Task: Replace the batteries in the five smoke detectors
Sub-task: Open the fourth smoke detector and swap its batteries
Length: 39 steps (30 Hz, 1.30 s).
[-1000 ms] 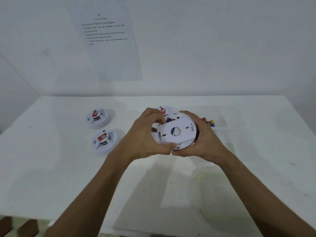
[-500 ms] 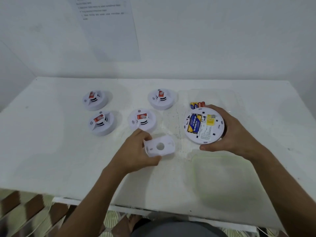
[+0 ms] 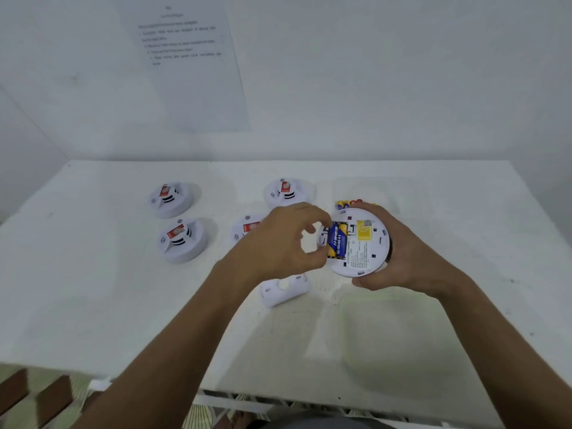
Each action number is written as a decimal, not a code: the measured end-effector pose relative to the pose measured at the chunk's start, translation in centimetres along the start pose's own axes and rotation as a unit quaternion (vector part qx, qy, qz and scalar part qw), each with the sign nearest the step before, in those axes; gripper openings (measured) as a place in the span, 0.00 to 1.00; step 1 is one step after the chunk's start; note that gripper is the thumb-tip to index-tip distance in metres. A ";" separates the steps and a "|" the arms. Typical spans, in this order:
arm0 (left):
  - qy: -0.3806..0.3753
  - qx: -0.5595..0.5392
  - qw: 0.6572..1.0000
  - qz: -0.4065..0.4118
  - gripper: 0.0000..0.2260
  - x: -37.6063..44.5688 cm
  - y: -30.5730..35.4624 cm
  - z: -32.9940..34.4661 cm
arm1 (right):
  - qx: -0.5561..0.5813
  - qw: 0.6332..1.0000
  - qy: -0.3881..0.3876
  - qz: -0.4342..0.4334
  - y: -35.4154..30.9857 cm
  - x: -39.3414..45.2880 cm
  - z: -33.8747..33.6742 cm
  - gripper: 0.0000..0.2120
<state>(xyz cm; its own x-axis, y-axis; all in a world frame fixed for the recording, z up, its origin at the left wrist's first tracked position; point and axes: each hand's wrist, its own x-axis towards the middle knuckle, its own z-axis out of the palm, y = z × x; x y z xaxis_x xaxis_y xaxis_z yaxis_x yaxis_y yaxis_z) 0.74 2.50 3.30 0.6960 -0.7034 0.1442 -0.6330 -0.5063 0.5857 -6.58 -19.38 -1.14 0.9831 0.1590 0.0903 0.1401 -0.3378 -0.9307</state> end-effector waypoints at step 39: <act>-0.005 -0.047 0.998 0.047 0.06 11.8 4.3 3.4 | -0.011 0.982 0.186 0.029 2.2 -1.7 -8.5 0.44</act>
<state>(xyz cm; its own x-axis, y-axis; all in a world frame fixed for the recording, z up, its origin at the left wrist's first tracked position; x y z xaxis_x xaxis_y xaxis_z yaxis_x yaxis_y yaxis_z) 5.08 -9.71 4.79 0.6317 -0.7507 0.1933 -0.6596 -0.3896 0.6427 -6.99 -28.26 -0.35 0.9639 -0.2099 0.1636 0.0802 -0.3572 -0.9306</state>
